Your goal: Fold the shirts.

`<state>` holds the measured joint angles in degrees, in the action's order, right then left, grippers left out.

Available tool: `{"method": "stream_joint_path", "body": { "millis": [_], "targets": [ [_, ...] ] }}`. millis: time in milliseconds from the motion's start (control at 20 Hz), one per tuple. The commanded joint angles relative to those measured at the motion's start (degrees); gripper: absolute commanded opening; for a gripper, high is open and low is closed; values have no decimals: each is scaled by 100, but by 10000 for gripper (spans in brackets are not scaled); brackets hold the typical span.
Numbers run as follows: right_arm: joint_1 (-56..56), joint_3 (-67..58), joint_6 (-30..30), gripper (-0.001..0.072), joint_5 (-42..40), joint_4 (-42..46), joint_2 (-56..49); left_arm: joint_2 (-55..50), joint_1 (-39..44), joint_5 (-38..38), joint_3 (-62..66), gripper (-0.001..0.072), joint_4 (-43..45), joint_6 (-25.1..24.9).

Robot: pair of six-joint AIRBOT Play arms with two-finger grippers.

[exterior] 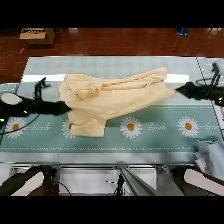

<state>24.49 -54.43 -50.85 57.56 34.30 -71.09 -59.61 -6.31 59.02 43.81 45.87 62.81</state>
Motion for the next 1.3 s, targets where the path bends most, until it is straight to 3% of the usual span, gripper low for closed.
{"method": "stream_joint_path", "body": {
  "millis": [0, 150, 300, 450, 600, 850, 1000, 1100, 1250],
  "targets": [
    [-31, -1226, 579, 30, 188, -599, 1169, 1355, -9, -396, 1703, 33, -280, -472],
    [-31, -2131, 151, 30, -824, -675, 2321, 2304, -9, -1058, 3560, 32, 118, -621],
    [-31, -2828, -634, 29, -1325, -17, 3259, 2610, -9, -1178, 5027, 30, 1029, 262],
    [-31, -3348, -2020, 29, -1113, 1005, 3866, 2618, -11, -37, 6078, 30, 1495, 1126],
    [-26, -3974, -3230, 29, 164, 2564, 4205, 2618, -11, 1528, 6623, 30, 1873, 2059],
    [-31, -4717, -3316, 29, 2376, 3814, 4249, 2597, -24, 3412, 6828, 30, 1873, 2710],
    [-33, -4715, -3021, 28, 3554, 4465, 4011, 2402, -251, 4258, 6795, 30, 1902, 2693],
    [-33, -4715, -2922, 28, 3626, 4581, 3700, 2100, -420, 4568, 6631, 30, 1934, 2562],
    [-33, -4695, -2903, 28, 4321, 4378, 2782, 1482, -461, 4428, 5995, 30, 1849, 2463]
  ]
}}
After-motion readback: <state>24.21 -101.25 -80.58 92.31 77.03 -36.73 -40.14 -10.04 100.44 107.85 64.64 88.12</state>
